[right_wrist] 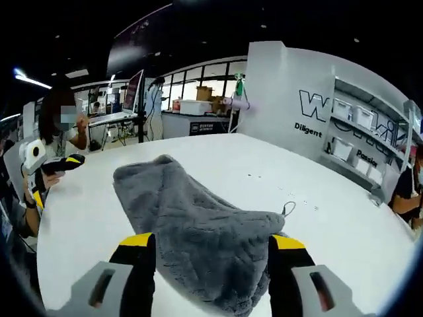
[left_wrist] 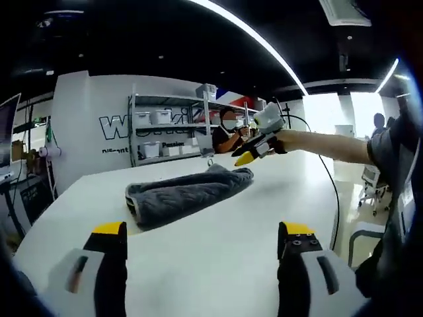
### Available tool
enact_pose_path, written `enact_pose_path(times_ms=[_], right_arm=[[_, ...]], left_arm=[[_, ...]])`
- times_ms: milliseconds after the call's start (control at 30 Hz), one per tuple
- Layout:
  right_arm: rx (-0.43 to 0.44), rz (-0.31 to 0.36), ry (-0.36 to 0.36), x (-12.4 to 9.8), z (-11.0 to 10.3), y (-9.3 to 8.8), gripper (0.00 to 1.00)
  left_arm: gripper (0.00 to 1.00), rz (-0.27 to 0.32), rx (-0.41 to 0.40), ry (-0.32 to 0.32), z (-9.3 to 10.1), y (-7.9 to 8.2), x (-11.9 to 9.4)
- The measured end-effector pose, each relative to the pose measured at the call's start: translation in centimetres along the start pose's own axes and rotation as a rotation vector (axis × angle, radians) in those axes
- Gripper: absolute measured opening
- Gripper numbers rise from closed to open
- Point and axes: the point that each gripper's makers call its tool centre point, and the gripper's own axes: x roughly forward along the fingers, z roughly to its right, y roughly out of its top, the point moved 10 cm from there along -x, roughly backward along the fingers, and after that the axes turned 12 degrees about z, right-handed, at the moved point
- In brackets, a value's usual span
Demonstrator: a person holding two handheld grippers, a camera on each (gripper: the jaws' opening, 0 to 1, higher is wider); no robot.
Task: Fold the towel on the table until its edges align and the towel forms a compact rectangular stack.
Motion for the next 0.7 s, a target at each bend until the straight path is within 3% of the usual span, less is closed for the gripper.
enact_pose_path(times_ms=[167,333,467,700], right_arm=[[0.009,-0.048,-0.032,2.0,1.7,-1.6,0.58],[0.061,-0.086,-0.033,3.0,2.1,-3.2,0.49],[0.078,-0.088,-0.016,3.2,1.9,-3.7,0.31],[0.153,-0.062,-0.042,2.1,2.5,-3.9,0.1]], left_arm=[[0.99,0.006,-0.007,0.002,-0.1,-0.1,-0.2],[0.99,0.002,-0.01,0.0,0.0,-0.2,-0.2],[0.99,0.001,-0.011,-0.008,0.0,-0.3,-0.1],[0.98,-0.002,-0.017,-0.025,0.3,-0.5,0.4]])
